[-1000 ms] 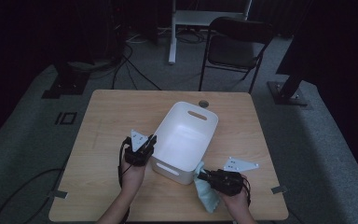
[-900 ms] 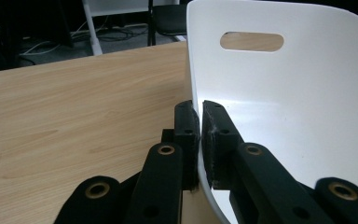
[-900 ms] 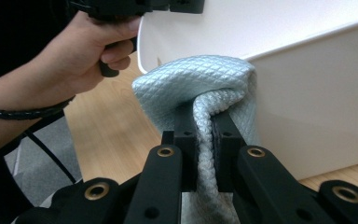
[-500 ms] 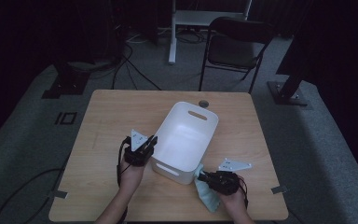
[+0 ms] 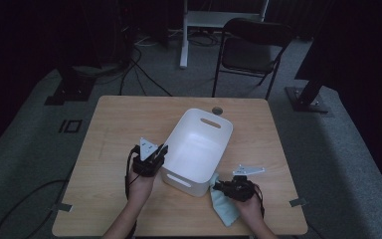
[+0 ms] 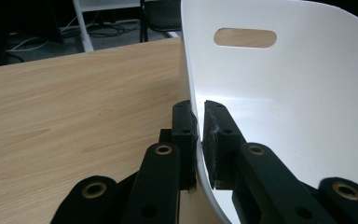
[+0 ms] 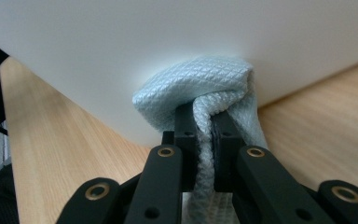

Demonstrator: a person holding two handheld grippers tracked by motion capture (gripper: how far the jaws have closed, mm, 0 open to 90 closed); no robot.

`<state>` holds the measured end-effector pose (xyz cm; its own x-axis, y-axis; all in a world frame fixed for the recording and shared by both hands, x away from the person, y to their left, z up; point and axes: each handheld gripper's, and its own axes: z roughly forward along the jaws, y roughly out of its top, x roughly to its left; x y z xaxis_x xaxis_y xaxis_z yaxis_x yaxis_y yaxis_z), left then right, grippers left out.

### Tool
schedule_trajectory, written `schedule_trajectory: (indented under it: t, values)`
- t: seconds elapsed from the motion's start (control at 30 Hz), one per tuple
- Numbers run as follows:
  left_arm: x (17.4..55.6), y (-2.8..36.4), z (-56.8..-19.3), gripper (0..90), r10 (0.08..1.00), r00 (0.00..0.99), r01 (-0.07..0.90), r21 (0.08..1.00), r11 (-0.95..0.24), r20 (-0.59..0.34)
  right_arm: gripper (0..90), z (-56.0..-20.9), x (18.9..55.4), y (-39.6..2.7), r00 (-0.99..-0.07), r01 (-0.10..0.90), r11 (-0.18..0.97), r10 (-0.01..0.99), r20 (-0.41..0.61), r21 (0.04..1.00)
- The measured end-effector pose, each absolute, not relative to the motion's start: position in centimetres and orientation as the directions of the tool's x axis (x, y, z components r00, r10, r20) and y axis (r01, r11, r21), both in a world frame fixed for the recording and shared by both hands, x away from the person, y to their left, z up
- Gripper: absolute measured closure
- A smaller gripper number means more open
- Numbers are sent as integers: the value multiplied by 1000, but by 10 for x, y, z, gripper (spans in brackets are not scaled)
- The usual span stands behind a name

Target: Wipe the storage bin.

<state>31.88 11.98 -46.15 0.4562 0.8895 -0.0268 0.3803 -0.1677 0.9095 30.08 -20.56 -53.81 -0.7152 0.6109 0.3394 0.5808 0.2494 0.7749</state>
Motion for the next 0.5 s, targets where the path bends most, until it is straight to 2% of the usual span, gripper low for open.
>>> schedule_trajectory:
  t: [0.33,0.5]
  values:
    - [320,120,-461,843,885,465,374,909,-185,-11,839,-486,298,-217,-782,416,169,568,257,893]
    - [321,121,-461,839,860,510,353,908,-227,17,840,-485,305,-217,-781,413,188,576,241,891]
